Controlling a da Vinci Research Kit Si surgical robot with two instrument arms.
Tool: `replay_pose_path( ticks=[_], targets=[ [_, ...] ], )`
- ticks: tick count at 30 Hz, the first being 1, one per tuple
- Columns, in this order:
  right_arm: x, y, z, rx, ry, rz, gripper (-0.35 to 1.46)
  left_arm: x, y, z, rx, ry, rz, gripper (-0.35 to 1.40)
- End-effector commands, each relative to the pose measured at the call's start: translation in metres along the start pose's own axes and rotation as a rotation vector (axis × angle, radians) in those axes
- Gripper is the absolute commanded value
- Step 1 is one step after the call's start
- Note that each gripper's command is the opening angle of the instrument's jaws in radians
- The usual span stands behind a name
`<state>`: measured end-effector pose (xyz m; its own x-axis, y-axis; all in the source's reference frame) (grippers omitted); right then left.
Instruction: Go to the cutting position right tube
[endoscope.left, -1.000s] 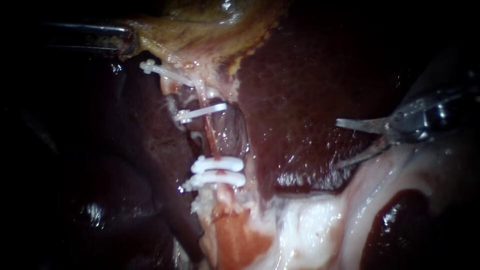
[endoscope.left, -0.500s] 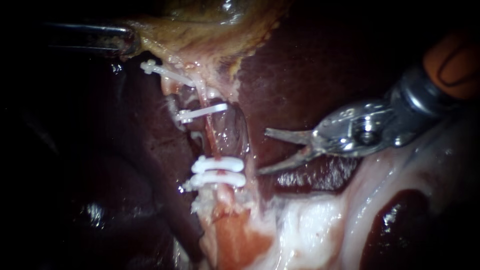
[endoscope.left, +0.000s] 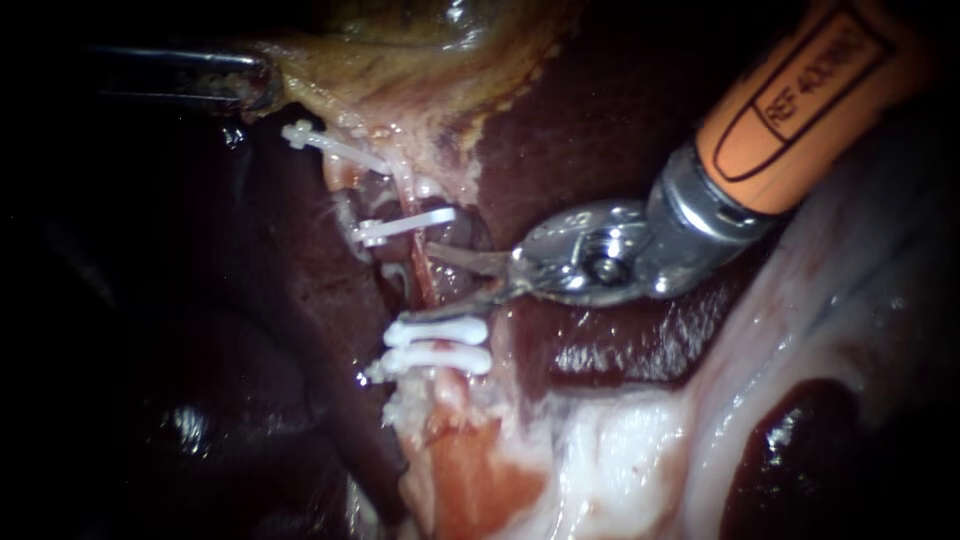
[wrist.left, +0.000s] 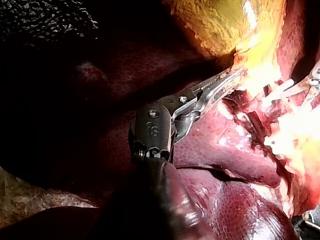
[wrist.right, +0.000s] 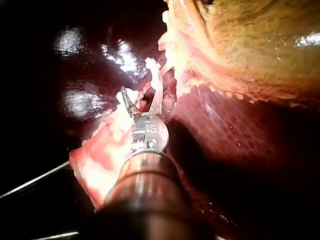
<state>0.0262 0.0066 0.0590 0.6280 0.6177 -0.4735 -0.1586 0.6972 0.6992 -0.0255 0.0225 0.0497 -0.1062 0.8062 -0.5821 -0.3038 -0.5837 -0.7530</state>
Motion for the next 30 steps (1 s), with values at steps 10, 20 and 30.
replay_pose_path(
  ticks=[10,20,30],
  targets=[
    [0.0012,0.0003,0.004,0.078,0.085,0.022,1.45,0.0,0.0,0.0,0.0,0.0,0.0,-0.35],
    [0.0024,-0.0001,0.0049,0.113,0.133,0.027,1.45,0.0,0.0,0.0,0.0,0.0,0.0,-0.35],
    [0.0043,-0.0032,0.0037,0.232,0.188,0.012,1.45,0.0,0.0,0.0,0.0,0.0,0.0,-0.35]
  ],
)
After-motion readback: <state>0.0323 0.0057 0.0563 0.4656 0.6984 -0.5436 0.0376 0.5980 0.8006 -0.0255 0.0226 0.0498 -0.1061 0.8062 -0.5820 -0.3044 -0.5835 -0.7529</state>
